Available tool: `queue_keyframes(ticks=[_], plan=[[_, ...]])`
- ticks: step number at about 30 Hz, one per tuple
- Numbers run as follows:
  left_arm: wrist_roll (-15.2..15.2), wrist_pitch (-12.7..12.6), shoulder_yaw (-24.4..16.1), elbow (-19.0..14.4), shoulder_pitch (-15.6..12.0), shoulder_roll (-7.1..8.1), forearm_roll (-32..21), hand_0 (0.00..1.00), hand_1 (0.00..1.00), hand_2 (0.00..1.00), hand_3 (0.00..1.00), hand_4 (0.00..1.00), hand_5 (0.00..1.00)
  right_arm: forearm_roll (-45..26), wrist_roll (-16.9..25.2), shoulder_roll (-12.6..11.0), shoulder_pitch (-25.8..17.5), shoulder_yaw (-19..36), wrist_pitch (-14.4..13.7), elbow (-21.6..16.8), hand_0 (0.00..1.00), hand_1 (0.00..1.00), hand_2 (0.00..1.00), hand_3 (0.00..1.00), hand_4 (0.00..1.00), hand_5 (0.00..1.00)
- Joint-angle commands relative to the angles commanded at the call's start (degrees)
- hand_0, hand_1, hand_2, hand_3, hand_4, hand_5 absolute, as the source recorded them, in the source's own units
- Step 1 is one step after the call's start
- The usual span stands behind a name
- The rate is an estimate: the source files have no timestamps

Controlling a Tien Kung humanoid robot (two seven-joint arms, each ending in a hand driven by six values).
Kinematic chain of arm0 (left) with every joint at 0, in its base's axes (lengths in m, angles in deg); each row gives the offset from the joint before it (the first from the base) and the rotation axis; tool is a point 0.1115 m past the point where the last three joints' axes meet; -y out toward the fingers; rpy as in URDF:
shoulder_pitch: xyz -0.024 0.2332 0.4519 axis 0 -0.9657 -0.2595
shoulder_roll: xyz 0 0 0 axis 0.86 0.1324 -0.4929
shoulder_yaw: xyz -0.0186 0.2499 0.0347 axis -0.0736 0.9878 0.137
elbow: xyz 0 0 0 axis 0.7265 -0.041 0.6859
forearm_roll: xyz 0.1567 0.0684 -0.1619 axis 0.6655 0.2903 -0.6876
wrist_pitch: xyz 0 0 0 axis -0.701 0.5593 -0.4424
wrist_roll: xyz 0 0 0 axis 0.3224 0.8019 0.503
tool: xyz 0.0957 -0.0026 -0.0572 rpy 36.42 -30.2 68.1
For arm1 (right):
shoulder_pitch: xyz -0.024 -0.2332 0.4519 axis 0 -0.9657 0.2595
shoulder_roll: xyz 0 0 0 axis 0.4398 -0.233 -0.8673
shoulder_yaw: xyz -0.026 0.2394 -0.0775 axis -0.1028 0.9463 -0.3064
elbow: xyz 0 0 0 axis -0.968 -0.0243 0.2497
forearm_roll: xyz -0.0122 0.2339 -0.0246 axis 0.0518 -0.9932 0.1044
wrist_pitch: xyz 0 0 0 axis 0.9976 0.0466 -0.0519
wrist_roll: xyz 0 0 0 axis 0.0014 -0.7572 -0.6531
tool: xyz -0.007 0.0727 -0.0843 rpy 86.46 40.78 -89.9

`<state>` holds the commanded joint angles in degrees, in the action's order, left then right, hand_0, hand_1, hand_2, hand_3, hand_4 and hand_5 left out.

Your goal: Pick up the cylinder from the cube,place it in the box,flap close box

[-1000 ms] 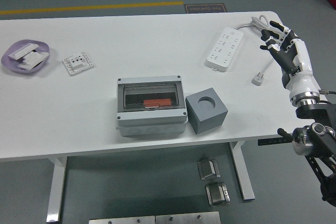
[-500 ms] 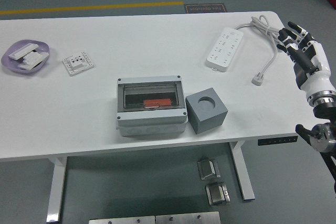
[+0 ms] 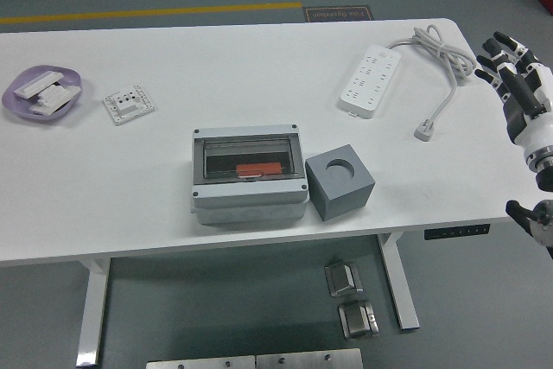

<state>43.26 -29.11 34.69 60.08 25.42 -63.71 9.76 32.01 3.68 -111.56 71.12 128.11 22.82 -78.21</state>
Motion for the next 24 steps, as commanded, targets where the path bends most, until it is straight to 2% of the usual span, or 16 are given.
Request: queue_keyframes(ticks=[1,3,6,7,10,12,13,16,18,19,24], plan=[[-0.79,0.14,-0.14,0.06,0.05,0.04,-0.84,0.633,0.629,0.58,0.589,0.626,0.222,-0.02,-0.11,-0.18,0.03,0.08,0.09,0.02,0.767,0.755,0.757,0.789,0.894,0.491],[-2.84,1.22,-0.23,0.44,0.12,0.1,-3.17,0.633,0.629,0.58,0.589,0.626,0.222,-0.1,-0.3,-0.41,0.08,0.23,0.24,0.06,0.767,0.755,0.757,0.789,0.894,0.491],[-5.55,3.75,-0.15,1.3,0.15,0.17,-6.84,0.633,0.629,0.58,0.589,0.626,0.222,-0.26,-0.45,-0.58,0.13,0.44,0.37,0.11,0.767,0.755,0.757,0.789,0.894,0.491],[-6.52,5.16,-0.02,1.77,0.12,0.21,-8.71,0.636,0.629,0.583,0.59,0.626,0.222,-0.32,-0.53,-0.65,0.13,0.53,0.44,0.11,0.77,0.753,0.752,0.789,0.905,0.518],[-7.74,8.4,0.7,2.67,0.03,0.3,-12.99,0.636,0.629,0.583,0.59,0.626,0.222,-0.5,-0.7,-0.78,0.04,0.73,0.55,0.13,0.77,0.753,0.752,0.789,0.905,0.518],[-7.29,10.94,1.61,3.24,-0.05,0.26,-16.56,0.636,0.629,0.583,0.59,0.626,0.222,-0.62,-0.83,-0.92,-0.13,0.92,0.61,0.17,0.77,0.753,0.752,0.789,0.905,0.518],[-6.7,12.24,2.07,3.42,-0.1,0.24,-18.31,0.659,0.668,0.61,0.598,0.633,0.213,-0.67,-0.88,-0.99,-0.22,1.03,0.64,0.19,0.776,0.753,0.75,0.775,0.905,0.564],[-5.01,15.64,3.09,3.73,-0.14,0.16,-22.73,0.659,0.668,0.61,0.598,0.633,0.213,-0.75,-0.97,-1.15,-0.39,1.34,0.63,0.24,0.776,0.753,0.75,0.775,0.905,0.564],[-4.28,16.74,3.38,3.79,-0.1,0.12,-24.95,0.659,0.668,0.61,0.598,0.633,0.213,-0.7,-1.02,-1.2,-0.44,1.48,0.62,0.28,0.776,0.753,0.75,0.775,0.905,0.564],[-4.02,17.04,3.46,3.81,-0.08,0.13,-25.48,0.695,0.72,0.688,0.608,0.649,0.225,-0.66,-1.05,-1.21,-0.46,1.52,0.61,0.3,0.776,0.751,0.747,0.769,0.902,0.57],[-4.19,16.46,3.57,4.11,-0.09,0.14,-24.8,0.695,0.72,0.688,0.608,0.649,0.225,-0.44,-1.2,-0.89,-0.56,1.53,0.51,0.4,0.776,0.751,0.747,0.769,0.902,0.57]])
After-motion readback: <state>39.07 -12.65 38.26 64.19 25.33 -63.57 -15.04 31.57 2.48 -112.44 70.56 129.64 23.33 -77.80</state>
